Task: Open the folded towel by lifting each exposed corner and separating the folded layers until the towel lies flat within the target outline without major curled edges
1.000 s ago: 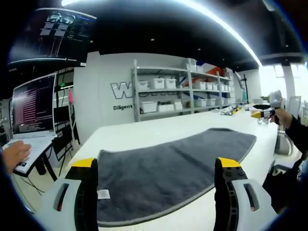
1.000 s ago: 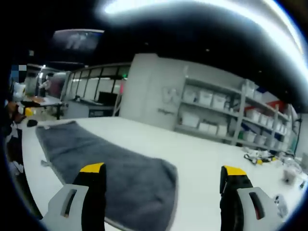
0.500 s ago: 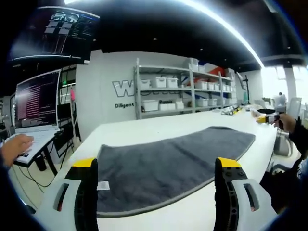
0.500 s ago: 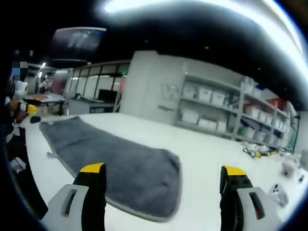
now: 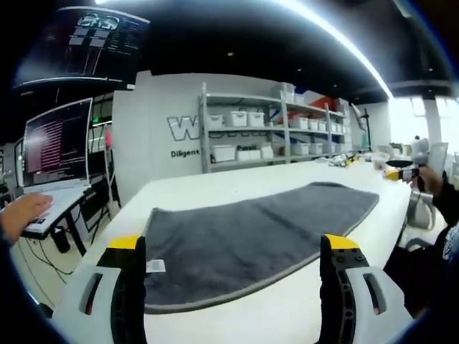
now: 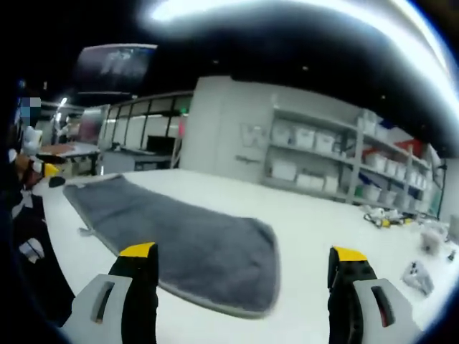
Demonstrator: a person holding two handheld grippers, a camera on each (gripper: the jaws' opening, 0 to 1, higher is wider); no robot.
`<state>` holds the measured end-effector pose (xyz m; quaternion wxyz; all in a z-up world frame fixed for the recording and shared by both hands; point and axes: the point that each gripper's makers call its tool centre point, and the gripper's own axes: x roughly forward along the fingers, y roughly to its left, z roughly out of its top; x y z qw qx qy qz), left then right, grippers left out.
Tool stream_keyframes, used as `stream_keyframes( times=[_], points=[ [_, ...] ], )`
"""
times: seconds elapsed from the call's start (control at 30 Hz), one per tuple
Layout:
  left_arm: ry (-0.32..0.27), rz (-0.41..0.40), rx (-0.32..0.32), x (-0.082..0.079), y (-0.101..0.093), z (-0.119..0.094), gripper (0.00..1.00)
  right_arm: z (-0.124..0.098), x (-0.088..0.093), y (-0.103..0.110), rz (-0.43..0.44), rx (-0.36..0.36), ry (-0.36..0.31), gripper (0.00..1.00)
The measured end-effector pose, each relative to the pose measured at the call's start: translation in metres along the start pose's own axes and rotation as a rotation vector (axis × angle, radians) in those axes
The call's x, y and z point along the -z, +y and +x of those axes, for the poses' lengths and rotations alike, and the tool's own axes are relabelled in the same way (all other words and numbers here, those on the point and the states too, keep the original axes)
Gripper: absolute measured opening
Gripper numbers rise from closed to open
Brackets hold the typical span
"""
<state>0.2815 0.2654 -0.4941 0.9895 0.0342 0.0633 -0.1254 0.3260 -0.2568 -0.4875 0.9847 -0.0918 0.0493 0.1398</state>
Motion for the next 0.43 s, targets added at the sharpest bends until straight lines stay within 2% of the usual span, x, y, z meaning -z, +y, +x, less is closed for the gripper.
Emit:
stream_keyframes(
  times=[0.23, 0.43],
  points=[
    [-0.029, -0.008, -0.009, -0.01, 0.001, -0.01, 1.0, -0.013, -0.006, 0.003, -0.012, 0.013, 0.01, 1.0],
    [-0.03, -0.006, -0.002, -0.01, -0.004, -0.018, 1.0, -0.016, 0.0, 0.0, -0.006, 0.015, 0.022, 1.0]
  ],
)
